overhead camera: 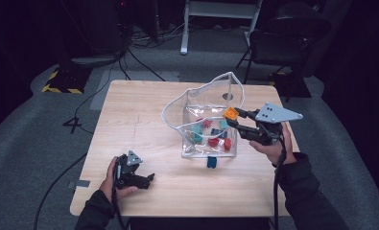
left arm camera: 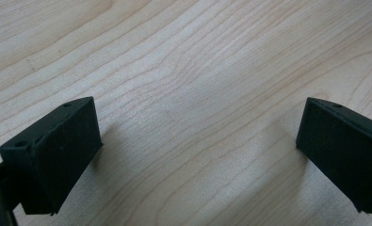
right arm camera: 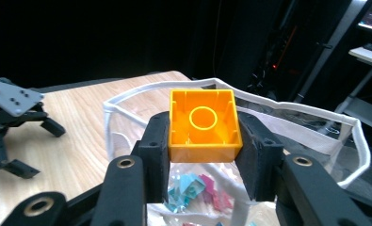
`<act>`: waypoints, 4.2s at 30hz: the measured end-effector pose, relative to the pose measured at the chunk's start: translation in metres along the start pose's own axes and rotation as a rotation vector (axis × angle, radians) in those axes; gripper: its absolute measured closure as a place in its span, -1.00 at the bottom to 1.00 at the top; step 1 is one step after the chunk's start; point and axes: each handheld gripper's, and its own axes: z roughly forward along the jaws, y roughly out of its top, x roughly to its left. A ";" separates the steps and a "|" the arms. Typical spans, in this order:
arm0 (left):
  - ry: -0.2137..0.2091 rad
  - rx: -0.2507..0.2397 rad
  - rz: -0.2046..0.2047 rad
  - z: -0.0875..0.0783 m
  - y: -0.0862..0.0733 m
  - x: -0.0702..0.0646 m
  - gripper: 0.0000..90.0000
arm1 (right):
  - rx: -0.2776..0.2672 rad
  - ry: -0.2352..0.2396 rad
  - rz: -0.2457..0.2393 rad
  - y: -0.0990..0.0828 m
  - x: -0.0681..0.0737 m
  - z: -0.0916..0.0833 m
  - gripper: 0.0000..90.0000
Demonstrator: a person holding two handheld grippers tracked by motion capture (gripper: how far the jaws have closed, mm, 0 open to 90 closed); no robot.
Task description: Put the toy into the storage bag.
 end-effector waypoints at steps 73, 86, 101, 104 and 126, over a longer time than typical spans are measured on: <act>0.000 0.000 -0.001 0.000 0.000 0.000 -0.99 | 0.053 -0.134 0.083 -0.005 -0.024 0.012 -0.05; -0.001 -0.002 -0.001 0.000 0.000 0.000 -0.99 | 0.016 -0.070 0.066 -0.026 -0.006 -0.010 -0.07; 0.000 0.000 -0.001 0.000 0.000 0.000 -0.99 | 0.043 0.041 0.056 -0.073 0.022 -0.010 -0.09; 0.000 0.002 0.000 0.000 0.000 0.000 -0.99 | 0.071 0.057 0.041 -0.085 0.028 -0.005 -0.08; -0.001 -0.002 -0.001 0.000 0.000 0.000 -0.99 | 0.227 0.136 0.061 -0.140 0.046 0.041 -0.09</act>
